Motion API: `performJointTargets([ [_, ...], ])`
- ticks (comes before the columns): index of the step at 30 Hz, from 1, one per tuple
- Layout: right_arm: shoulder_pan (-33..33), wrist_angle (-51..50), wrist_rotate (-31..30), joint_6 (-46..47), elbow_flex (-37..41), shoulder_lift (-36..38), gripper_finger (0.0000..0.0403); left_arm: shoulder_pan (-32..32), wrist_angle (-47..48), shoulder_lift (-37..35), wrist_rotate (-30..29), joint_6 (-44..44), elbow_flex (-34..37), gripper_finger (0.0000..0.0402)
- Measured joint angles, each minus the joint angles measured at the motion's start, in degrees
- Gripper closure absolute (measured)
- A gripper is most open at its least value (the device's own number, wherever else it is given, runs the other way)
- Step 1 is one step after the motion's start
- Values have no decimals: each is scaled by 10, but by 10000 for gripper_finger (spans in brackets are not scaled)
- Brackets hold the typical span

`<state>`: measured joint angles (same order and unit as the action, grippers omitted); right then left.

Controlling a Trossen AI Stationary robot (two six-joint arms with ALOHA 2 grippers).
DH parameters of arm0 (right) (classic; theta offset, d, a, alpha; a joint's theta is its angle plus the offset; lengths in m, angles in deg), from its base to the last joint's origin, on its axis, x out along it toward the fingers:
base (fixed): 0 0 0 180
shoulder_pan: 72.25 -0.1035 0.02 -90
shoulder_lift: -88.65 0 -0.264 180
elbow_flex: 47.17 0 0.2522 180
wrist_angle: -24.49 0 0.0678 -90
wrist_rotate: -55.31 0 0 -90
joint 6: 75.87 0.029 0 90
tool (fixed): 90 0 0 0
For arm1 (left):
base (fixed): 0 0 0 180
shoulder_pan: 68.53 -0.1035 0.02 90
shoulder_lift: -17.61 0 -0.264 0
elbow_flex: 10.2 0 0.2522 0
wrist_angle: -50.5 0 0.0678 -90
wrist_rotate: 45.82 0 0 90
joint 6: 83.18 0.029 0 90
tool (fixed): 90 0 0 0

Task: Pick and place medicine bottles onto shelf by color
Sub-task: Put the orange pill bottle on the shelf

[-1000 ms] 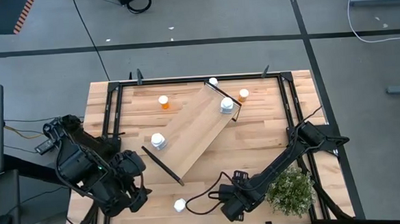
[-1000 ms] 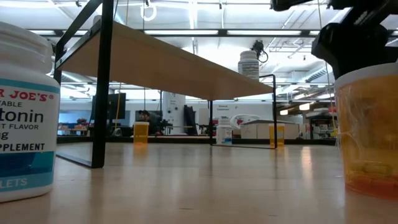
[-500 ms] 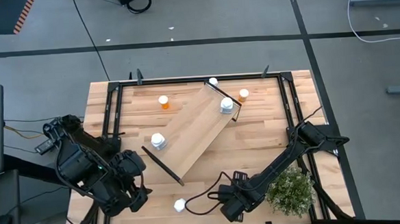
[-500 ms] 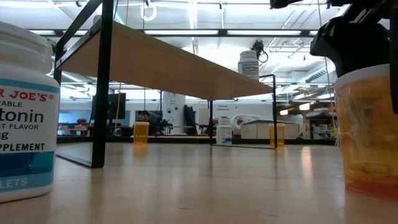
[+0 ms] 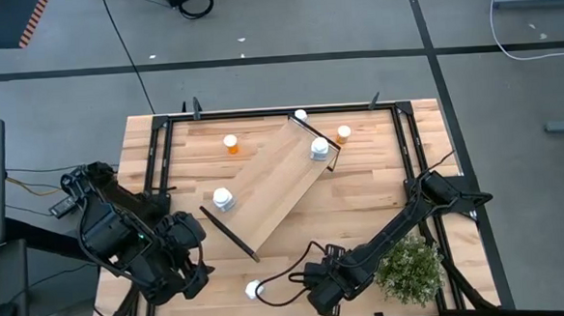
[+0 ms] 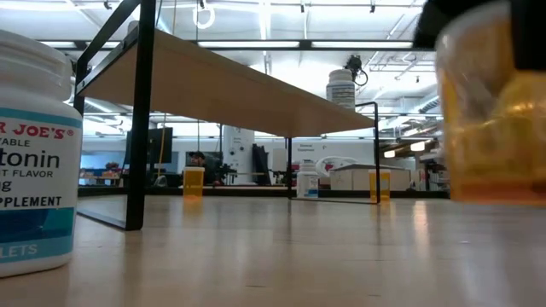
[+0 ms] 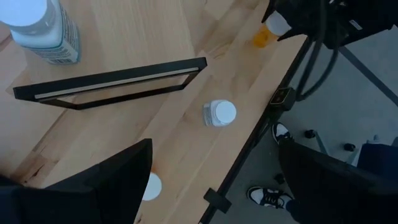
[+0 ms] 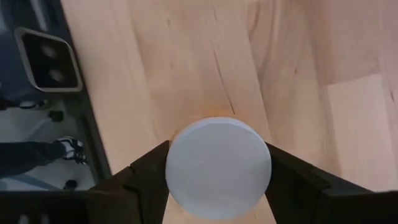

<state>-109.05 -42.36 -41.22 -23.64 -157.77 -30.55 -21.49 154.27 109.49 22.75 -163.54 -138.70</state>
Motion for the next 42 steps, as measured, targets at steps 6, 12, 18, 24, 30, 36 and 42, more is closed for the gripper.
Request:
performJointTargets([
  [6, 18, -30, 0, -15, -47, 0, 180, 0, 0, 0, 0, 0, 0, 49],
  [12, 61, -75, 10, -52, -132, 0, 178, 0, 0, 0, 0, 7, 0, 49],
  [18, 114, -110, 10, -99, -236, 0, 178, 0, 0, 0, 0, 16, 0, 49],
  [24, 152, -110, 11, -155, -297, 1, 178, 0, 0, -7, 0, 16, 0, 49],
  [30, 182, -112, 11, -184, -300, 1, 178, -20, 0, -31, -8, 23, 0, 49],
  [36, 218, -153, -14, -223, -300, 1, 177, -39, 0, -41, -9, 48, 0, 49],
  [42, 277, -234, -21, -265, -300, 1, 177, -49, 0, -43, -9, 60, 0, 49],
])
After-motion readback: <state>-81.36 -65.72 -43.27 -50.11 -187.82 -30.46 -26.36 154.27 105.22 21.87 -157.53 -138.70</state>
